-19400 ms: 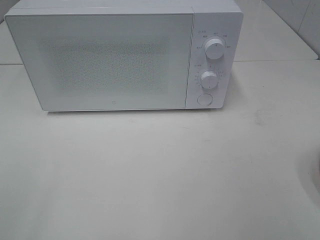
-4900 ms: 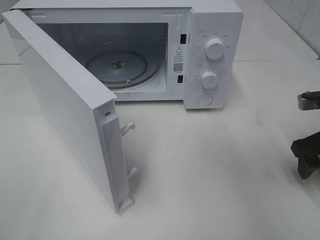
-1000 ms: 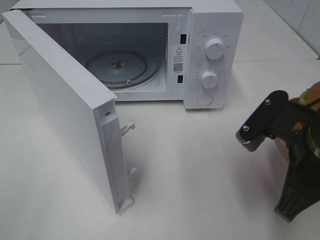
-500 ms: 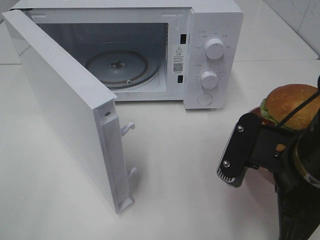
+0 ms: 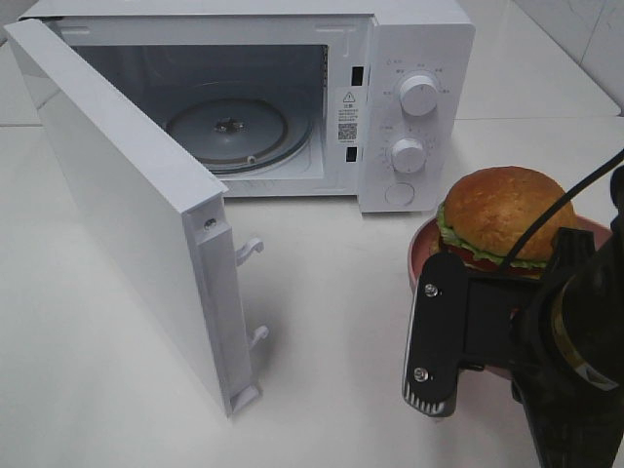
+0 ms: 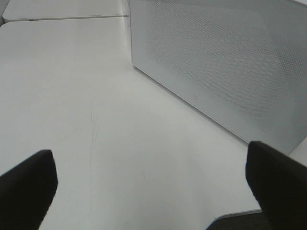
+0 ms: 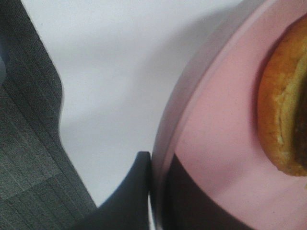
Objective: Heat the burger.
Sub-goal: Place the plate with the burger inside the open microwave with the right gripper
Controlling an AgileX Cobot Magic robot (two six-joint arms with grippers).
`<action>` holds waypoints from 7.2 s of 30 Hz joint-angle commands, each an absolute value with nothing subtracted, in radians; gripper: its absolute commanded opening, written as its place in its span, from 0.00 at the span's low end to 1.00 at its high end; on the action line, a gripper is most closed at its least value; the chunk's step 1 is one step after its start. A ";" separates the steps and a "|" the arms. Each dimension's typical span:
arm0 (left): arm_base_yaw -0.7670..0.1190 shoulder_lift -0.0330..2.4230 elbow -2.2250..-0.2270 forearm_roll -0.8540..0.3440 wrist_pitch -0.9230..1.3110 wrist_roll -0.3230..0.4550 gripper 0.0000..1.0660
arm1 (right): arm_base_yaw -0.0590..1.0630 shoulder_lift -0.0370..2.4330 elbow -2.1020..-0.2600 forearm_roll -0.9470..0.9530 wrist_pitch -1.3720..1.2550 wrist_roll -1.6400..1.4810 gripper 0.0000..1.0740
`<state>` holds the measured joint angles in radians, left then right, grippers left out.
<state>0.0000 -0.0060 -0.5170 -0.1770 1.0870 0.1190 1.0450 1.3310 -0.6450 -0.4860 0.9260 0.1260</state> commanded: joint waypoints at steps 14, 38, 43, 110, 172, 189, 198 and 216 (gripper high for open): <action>-0.002 -0.022 -0.517 -0.182 1.073 0.121 0.94 | 1.049 1.323 -0.645 -0.529 0.799 -0.140 0.00; -0.002 -0.022 -0.517 -0.182 1.073 0.121 0.94 | 0.937 1.323 -0.645 -0.518 0.617 -0.532 0.00; -0.002 -0.022 -0.517 -0.182 1.073 0.121 0.94 | 0.876 1.323 -0.645 -0.449 0.552 -0.713 0.00; -0.002 -0.022 -0.517 -0.182 1.073 0.121 0.94 | 0.631 1.572 -0.947 0.020 0.366 -1.497 0.00; -0.002 -0.022 -0.517 -0.182 1.073 0.121 0.94 | 0.631 2.033 -1.584 -0.044 0.552 -1.345 0.00; -0.002 -0.022 -0.517 -0.182 1.073 0.121 0.94 | 0.654 2.188 -1.808 -0.093 0.597 -1.249 0.00; -0.002 -0.022 -0.517 -0.182 1.073 0.121 0.94 | 0.654 2.255 -1.880 -0.092 0.601 -1.249 0.00; -0.002 -0.022 -0.517 -0.181 1.073 0.121 0.94 | 0.654 2.397 -2.092 -0.096 0.611 -1.194 0.00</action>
<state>0.0000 -0.0060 -0.5170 -0.1770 1.0850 0.1190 0.6480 2.4000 -2.0500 -0.0900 0.6600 -1.2200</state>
